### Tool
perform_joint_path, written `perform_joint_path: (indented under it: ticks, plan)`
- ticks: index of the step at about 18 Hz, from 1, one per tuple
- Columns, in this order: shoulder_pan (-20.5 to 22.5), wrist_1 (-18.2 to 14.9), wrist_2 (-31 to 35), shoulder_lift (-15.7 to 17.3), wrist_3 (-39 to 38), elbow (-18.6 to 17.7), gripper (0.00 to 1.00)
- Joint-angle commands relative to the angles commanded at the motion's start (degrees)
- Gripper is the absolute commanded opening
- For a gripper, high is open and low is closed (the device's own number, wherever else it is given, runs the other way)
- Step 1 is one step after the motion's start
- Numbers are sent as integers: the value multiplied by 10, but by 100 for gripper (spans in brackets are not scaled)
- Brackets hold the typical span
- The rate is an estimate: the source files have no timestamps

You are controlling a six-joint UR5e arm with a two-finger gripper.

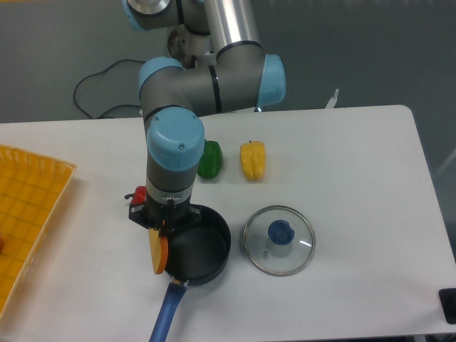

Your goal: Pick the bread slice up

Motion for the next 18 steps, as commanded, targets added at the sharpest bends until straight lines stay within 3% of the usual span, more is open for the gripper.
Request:
perform_joint_path:
  ticks: [18]
  plan:
    - [26, 15, 25, -28, 30, -2, 4]
